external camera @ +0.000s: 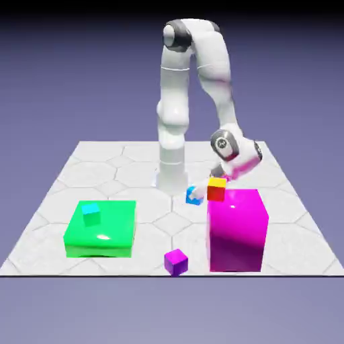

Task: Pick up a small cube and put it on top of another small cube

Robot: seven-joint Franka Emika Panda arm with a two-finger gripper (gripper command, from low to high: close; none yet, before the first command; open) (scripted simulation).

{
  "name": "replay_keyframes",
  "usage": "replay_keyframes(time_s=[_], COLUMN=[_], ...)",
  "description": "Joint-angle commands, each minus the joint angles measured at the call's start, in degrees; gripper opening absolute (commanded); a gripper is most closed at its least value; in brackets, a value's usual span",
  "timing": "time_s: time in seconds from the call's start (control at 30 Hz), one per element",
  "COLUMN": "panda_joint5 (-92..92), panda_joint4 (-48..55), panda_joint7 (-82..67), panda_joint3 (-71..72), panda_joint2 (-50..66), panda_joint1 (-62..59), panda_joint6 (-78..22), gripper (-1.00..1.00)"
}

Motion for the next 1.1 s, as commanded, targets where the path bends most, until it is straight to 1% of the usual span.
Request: replay_keyframes(time_s=[0.0, 0.03, 0.57, 0.77, 0.8, 0.83, 1.0, 1.03, 1.07], panda_joint5=[-0.4, -0.9, -4.3, -5.1, -5.4, -5.4, -4.8, -4.8, -4.8], panda_joint4=[0.4, 0.9, 34.1, 45.7, 47.3, 47.3, 37.0, 37.0, 37.0], panda_joint7=[2.0, 3.8, -21.3, -34.3, -34.7, -34.7, -35.0, -35.0, -35.0], panda_joint3=[0.1, 0.0, -31.6, -44.1, -45.5, -45.5, -47.8, -47.8, -47.8], panda_joint2=[1.0, 2.1, 12.2, 16.4, 17.2, 17.2, 13.2, 13.2, 13.2], panda_joint1=[1.5, 3.5, 33.0, 41.3, 43.2, 43.2, 39.4, 39.4, 39.4], panda_joint6=[-1.2, -2.5, -30.2, -39.9, -41.5, -41.5, -31.1, -31.1, -31.1], gripper=[-1.00, -1.00, -1.00, -1.00, -1.00, -1.00, -1.00, 1.00, 1.00])
